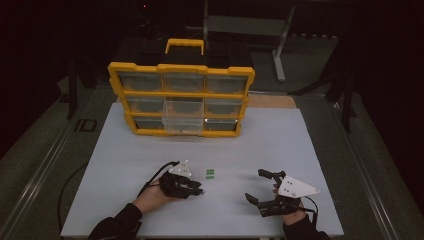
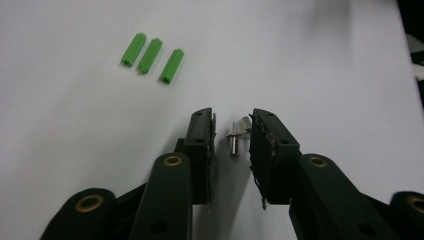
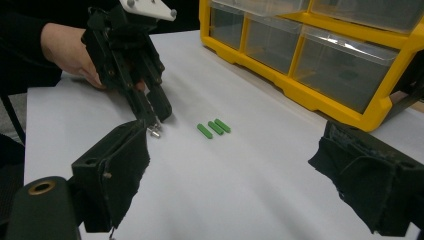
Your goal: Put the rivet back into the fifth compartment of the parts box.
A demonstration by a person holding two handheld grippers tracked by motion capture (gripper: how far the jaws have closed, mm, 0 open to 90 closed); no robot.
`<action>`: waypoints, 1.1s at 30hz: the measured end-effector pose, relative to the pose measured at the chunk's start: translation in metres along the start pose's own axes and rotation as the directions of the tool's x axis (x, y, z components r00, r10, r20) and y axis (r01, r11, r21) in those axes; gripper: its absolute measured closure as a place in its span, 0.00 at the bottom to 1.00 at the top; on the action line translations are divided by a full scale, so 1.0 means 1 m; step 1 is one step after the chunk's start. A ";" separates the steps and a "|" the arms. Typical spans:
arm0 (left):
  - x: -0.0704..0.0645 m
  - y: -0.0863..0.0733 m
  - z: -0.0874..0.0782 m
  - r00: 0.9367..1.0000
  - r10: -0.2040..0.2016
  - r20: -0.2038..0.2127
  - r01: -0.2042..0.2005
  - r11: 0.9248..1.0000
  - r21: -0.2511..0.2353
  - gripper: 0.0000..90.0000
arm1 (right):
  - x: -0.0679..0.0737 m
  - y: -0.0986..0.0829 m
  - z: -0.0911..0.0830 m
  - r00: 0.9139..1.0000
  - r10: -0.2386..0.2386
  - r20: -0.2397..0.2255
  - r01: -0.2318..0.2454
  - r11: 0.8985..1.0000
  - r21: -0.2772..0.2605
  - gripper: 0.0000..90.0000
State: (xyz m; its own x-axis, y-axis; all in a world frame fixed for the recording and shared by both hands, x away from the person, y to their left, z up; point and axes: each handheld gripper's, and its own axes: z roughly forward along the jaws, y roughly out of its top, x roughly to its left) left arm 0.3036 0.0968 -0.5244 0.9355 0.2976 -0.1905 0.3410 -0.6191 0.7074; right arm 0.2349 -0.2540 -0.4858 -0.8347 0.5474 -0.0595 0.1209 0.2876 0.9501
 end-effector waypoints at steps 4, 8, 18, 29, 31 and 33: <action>0.001 0.001 0.001 1.000 0.004 -0.010 -0.004 1.000 -0.001 0.84 | 0.000 0.000 0.000 1.000 -0.002 0.000 0.002 1.000 0.002 0.14; -0.001 0.002 0.002 1.000 0.019 -0.010 -0.019 1.000 0.007 0.88 | 0.000 0.000 0.000 1.000 -0.001 0.001 0.001 1.000 0.002 0.14; -0.001 0.001 0.002 1.000 0.022 -0.005 -0.022 1.000 0.003 0.89 | 0.000 0.000 0.000 1.000 0.000 -0.001 0.000 1.000 0.002 0.14; 0.000 0.001 -0.004 1.000 0.024 0.003 -0.024 1.000 -0.004 0.94 | 0.000 0.000 0.000 1.000 0.003 -0.001 -0.003 1.000 0.001 0.14; -0.001 0.003 -0.007 0.999 0.038 0.007 -0.038 0.999 0.000 0.95 | -0.001 0.000 0.000 1.000 0.001 0.000 -0.001 1.000 0.001 0.14; -0.002 0.006 -0.010 0.999 0.040 0.018 -0.040 0.999 -0.004 0.95 | -0.001 0.000 0.000 1.000 0.001 -0.001 -0.001 1.000 0.000 0.14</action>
State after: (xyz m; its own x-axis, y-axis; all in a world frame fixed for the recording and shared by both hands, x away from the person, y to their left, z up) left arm 0.3025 0.0994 -0.5132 0.9498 0.2599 -0.1743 0.3033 -0.6275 0.7171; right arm 0.2352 -0.2546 -0.4855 -0.8350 0.5473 -0.0579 0.1223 0.2872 0.9500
